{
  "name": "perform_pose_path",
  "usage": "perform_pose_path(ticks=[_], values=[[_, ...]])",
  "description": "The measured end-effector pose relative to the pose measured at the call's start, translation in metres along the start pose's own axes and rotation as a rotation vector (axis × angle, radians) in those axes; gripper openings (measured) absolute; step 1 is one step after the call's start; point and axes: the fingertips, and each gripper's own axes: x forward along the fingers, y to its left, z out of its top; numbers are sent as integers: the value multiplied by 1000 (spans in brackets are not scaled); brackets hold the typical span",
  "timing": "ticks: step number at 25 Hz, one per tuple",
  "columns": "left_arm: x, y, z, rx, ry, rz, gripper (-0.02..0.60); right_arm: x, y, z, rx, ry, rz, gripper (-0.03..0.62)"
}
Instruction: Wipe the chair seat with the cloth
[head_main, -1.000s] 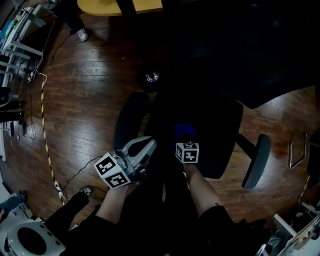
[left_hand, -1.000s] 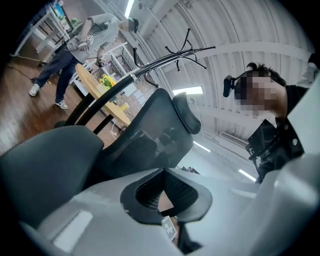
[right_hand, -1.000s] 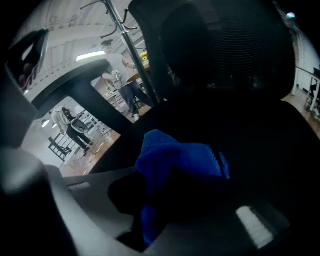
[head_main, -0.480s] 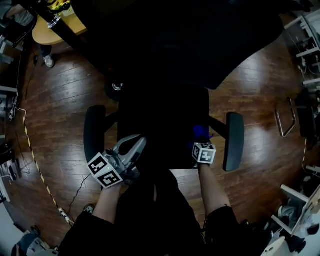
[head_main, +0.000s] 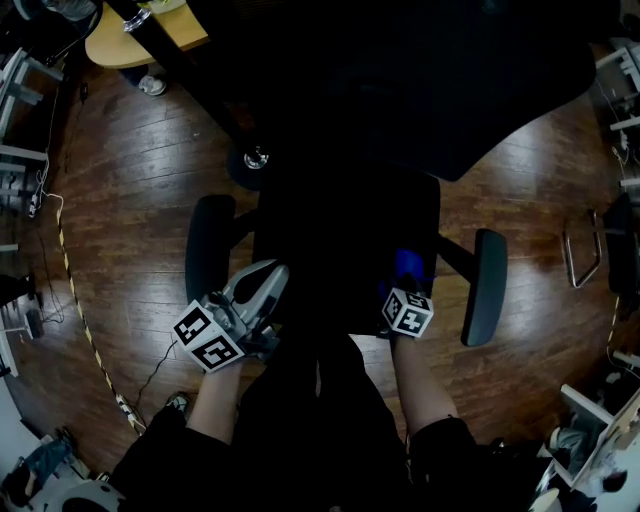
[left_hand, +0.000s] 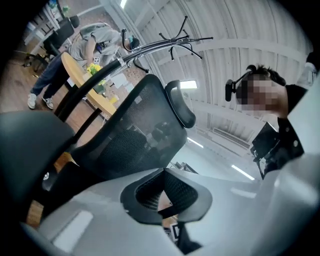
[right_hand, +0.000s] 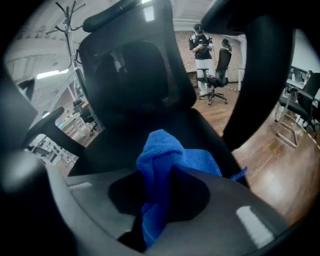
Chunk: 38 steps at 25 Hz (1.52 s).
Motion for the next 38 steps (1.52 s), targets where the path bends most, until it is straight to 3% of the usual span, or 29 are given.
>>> perform_pose_path(ticks=[6, 11, 16, 20, 23, 26, 31, 38], values=[[-49, 16, 19, 9, -63, 89, -12, 25, 176, -43, -129, 128, 332, 64], [-78, 25, 25, 13, -87, 134, -12, 30, 287, -77, -283, 214, 508, 65], [-92, 33, 31, 17, -102, 153, -12, 31, 341, -123, -377, 320, 576, 65], [-95, 34, 30, 27, -92, 149, -12, 26, 347, -130, -512, 273, 593, 64], [-92, 31, 28, 29, -70, 132, -12, 23, 338, -127, -529, 266, 590, 64], [-80, 26, 23, 33, -33, 99, -12, 23, 301, -126, -499, 266, 525, 64], [-46, 16, 8, 38, 36, 39, -12, 18, 190, -113, -422, 260, 368, 64], [12, -12, -15, 5, 117, -91, -12, -26, 36, -77, -216, 135, 118, 64]])
